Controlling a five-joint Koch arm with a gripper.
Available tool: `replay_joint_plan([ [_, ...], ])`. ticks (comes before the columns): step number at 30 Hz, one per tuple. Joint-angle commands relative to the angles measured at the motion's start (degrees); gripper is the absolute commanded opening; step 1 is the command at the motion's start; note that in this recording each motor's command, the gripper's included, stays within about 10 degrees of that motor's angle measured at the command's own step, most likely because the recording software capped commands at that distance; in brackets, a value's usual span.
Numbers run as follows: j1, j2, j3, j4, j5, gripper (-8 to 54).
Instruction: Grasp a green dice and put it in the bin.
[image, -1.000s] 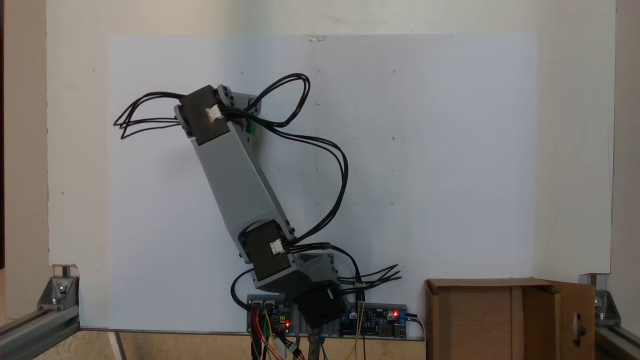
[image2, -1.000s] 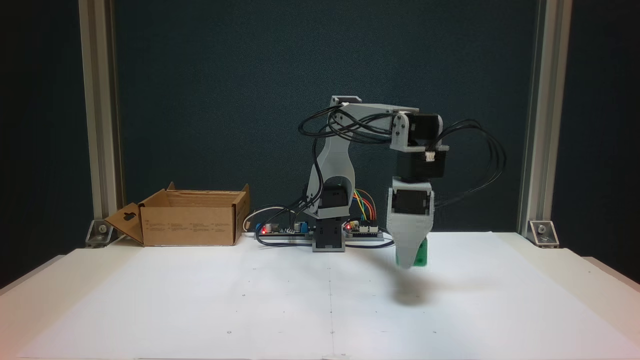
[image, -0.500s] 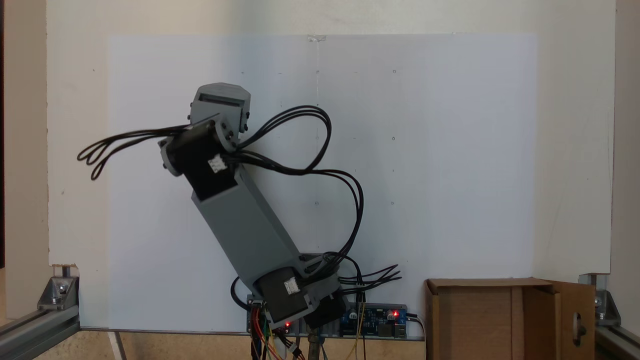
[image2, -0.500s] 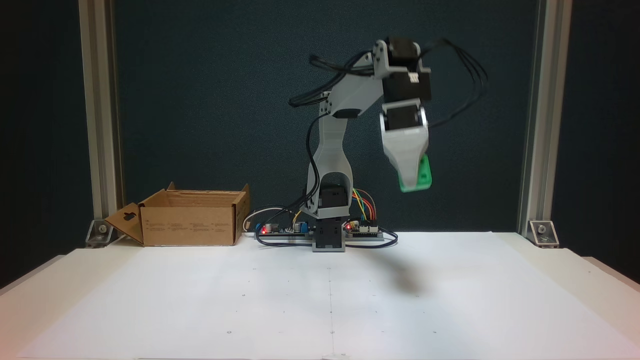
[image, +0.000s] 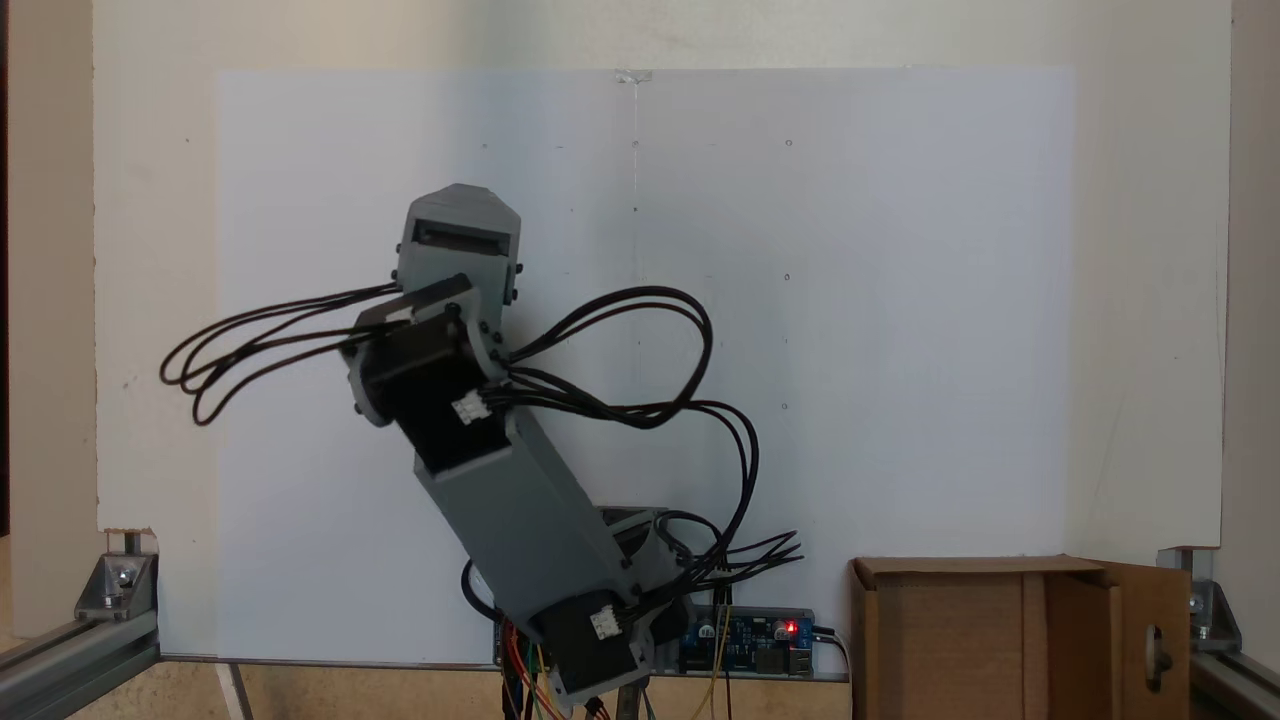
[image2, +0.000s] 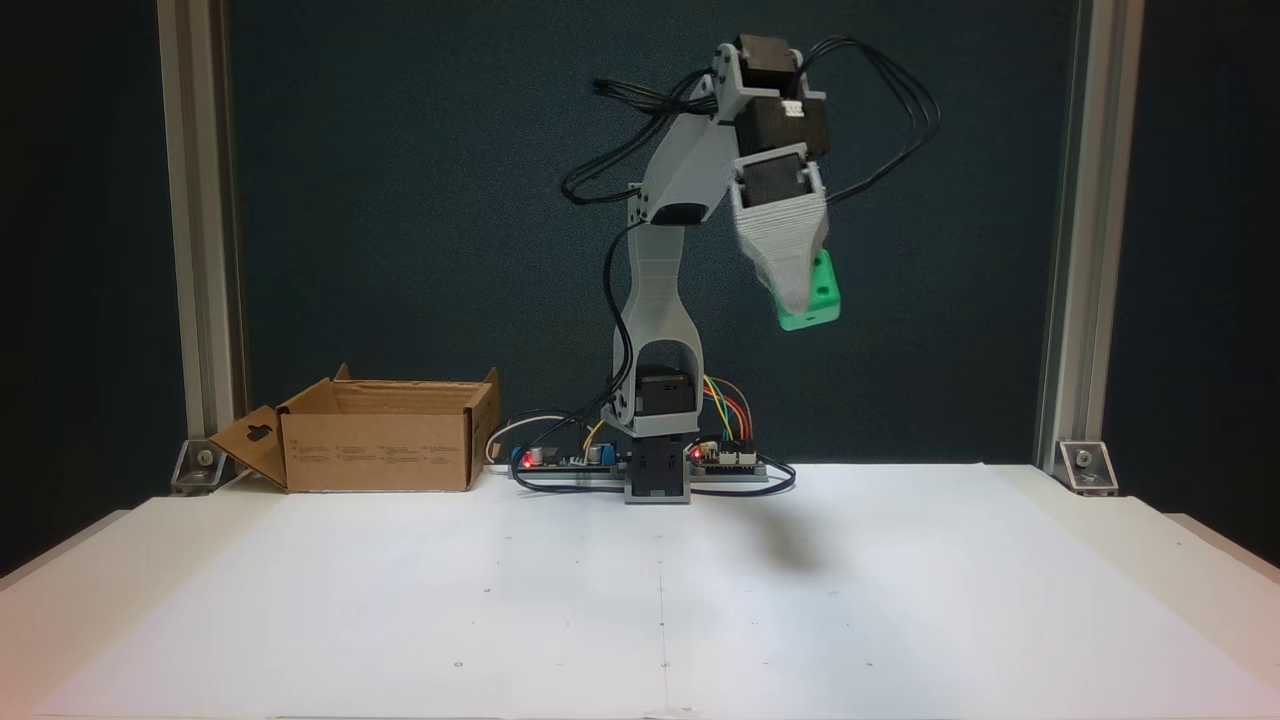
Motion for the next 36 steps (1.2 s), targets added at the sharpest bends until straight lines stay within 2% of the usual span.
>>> replay_joint_plan([
  [1,1.76,2.11,-1.58,7.21,-2.29,12.2],
  [10,48.5,1.76,-1.49,7.21,-27.86,12.2],
  [20,89.19,-2.72,-1.49,6.68,-41.84,12.2],
  [28,111.27,-4.75,-1.49,6.68,-48.6,12.2],
  [36,121.46,-8.35,-1.58,6.15,-56.16,12.2],
])
